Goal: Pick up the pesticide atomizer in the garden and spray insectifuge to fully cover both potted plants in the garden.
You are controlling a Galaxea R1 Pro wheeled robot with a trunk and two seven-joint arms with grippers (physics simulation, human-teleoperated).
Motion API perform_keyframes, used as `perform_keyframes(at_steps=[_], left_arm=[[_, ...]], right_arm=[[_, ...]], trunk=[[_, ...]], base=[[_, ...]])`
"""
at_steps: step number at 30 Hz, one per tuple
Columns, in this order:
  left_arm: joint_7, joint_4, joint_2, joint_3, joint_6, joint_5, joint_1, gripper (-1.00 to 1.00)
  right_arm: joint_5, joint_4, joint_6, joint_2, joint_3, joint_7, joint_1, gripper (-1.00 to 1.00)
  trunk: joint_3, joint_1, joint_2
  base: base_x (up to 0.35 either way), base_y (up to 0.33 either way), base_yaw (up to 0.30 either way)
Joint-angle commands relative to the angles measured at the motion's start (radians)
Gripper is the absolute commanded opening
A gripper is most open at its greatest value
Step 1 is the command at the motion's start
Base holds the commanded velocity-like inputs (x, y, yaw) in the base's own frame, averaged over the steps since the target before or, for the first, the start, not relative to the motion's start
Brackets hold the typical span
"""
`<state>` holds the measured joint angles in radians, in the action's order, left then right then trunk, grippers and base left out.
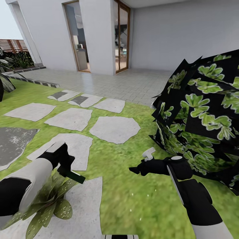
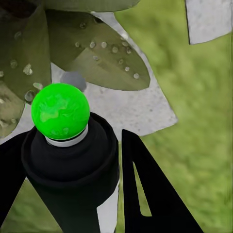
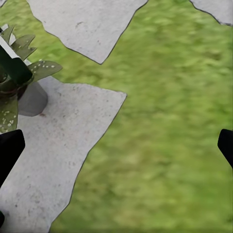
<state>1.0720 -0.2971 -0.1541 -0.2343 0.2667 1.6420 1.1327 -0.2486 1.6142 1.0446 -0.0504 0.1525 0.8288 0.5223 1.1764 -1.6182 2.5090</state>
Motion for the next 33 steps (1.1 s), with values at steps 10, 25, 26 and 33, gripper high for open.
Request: perform_keyframes(at_steps=[10, 25, 26, 33], left_arm=[[0.235, -0.062, -0.014, -0.007, -0.001, -0.001, 0.035, -1.00], [0.308, -0.224, -0.017, 0.101, 0.013, 0.002, 0.001, -1.00], [0.308, -0.291, -0.016, 0.102, 0.015, 0.002, -0.023, -1.00], [0.310, -0.469, -0.016, 0.103, 0.022, 0.003, -0.078, -1.00]], right_arm=[[-0.011, 0.001, 0.003, 0.001, 0.002, 0.009, 0.001, 1.00], [-0.017, 0.001, 0.003, 0.005, 0.023, 0.003, 0.001, 1.00], [-0.017, 0.001, 0.003, 0.006, 0.023, 0.003, 0.001, 1.00], [-0.018, 0.001, 0.003, 0.007, 0.028, 0.002, 0.001, 1.00]], trunk=[[0.001, 0.000, 0.000], [0.001, 0.000, 0.000], [0.001, 0.000, 0.000], [0.001, 0.000, 0.000]], base=[[0.000, 0.000, 0.000], [-0.011, 0.000, 0.000], [-0.220, 0.005, 0.000], [-0.308, 0.104, 0.000]])
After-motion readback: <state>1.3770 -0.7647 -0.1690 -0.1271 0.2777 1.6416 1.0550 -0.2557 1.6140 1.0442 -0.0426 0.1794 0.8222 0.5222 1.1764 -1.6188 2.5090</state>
